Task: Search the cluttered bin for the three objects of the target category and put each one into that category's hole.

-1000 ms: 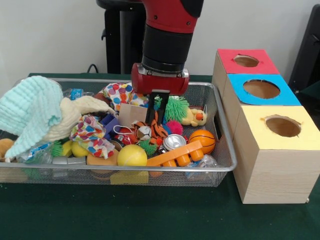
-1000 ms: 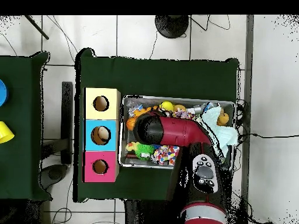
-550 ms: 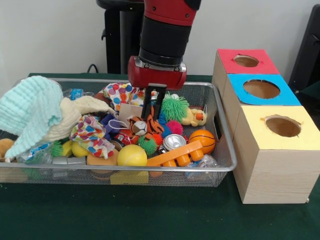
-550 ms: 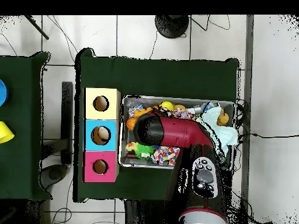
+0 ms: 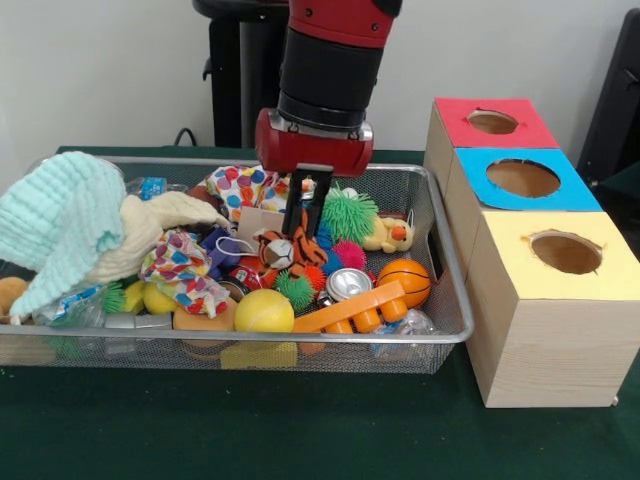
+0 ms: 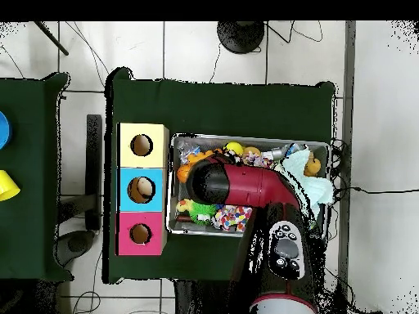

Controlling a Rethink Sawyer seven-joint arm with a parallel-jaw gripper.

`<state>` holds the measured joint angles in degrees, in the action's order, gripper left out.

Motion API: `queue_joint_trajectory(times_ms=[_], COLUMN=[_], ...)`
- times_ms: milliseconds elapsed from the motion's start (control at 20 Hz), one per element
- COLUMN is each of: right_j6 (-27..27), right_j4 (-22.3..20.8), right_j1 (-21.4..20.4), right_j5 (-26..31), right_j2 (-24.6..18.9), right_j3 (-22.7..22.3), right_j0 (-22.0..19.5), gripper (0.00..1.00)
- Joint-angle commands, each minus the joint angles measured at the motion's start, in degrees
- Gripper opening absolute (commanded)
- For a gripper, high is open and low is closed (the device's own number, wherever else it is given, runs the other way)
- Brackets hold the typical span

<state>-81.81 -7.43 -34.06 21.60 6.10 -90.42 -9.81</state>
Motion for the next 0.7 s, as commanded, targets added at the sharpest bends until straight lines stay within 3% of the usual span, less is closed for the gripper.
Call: queue_joint_trajectory(times_ms=[50,250,700], right_j6=[-8.0,-8.7,-8.8], right_j4=[0.4,1.2,2.7], right_j1=[-0.7,-2.4,-4.7], right_j5=[6.3,6.7,11.6], right_j2=[-1.1,-1.6,-1.8], right_j3=[-1.1,-2.8,-2.2], right_j0=[1.3,1.5,2.1], gripper=[0.00,0.00,0.00])
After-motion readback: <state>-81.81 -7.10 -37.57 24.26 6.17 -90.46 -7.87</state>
